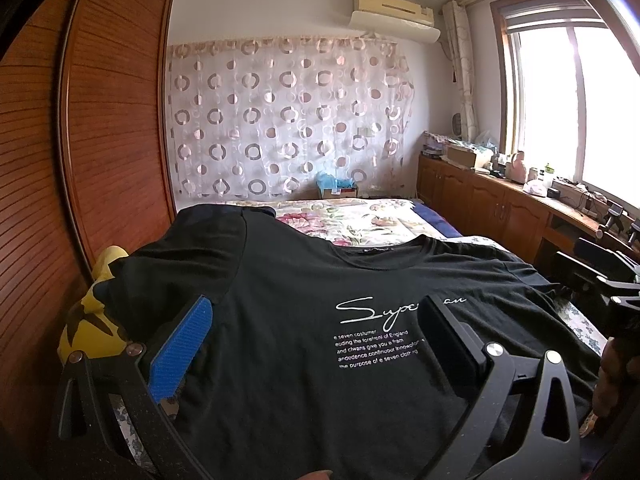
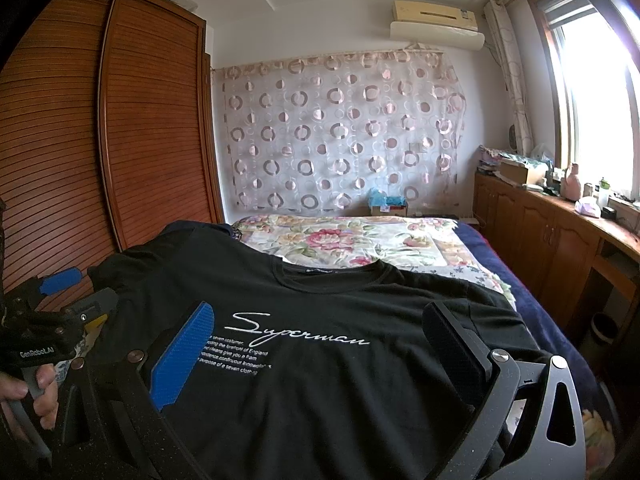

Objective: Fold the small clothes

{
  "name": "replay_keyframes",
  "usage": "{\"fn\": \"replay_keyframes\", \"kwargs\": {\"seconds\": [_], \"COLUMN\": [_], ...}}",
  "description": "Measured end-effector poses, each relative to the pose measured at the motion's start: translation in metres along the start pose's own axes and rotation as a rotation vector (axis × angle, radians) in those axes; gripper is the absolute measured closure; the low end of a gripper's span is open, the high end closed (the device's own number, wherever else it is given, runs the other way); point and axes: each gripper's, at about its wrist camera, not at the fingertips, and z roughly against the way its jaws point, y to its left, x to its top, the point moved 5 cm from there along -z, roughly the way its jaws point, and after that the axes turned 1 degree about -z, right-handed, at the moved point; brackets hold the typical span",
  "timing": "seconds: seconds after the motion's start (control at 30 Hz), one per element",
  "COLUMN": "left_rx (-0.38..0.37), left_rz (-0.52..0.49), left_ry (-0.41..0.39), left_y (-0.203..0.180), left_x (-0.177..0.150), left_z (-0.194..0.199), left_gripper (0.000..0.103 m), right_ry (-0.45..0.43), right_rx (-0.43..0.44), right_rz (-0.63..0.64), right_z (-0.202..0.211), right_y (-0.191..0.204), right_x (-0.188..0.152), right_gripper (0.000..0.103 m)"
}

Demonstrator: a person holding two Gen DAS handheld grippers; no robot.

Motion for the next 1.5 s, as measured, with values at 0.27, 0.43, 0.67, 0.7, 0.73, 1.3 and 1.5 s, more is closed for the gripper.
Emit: {"fn": "replay_keyframes", "kwargs": {"seconds": [0.27,0.43,0.67,0.7,0.73,1.3,1.5], "left_rx": [0.001,0.002,0.004,0.004,0.004,0.004,0.004], "left_rz": [-0.002,-0.005,-0.006,-0.006,-0.006,-0.008,-0.008], "left_ry": [-0.008,-0.009,-0.010,-0.010,-0.010,-0.013,-0.013], "left_y": [-0.0010,-0.0010,-0.0013,-0.0012,-0.0011,-0.0022,-0.0024], "left_x": [-0.0012,-0.0007,0.0001,0.0001,0.0001,-0.0004,-0.0007], "left_z": [0.0025,0.0027,0.0037,0.0038,0.0039,0.0049,0.0050], "left_gripper": [0.000,0.000,0.000,0.000,0.000,0.000,0.000], "right_ry": [0.001,0.001,0.001,0.001,0.001,0.001,0.001], "right_rx": [-0.002,-0.001,-0.001,-0.002,-0.001,-0.001,0.000], "right_rz": [0.000,0.000,0.000,0.001,0.000,0.000,0.000], "right_z": [0.0005,0.0005,0.0005,0.0007,0.0006,0.0005,0.0006], "right_y": [0.0003,0.0000,0.0002,0.0001,-0.0001,-0.0001,0.0004], "right_x": [0.0009,0.0007,0.0008,0.0008,0.0008,0.0006,0.0006], "right_gripper": [0.000,0.000,0.000,0.000,0.000,0.000,0.000]}}
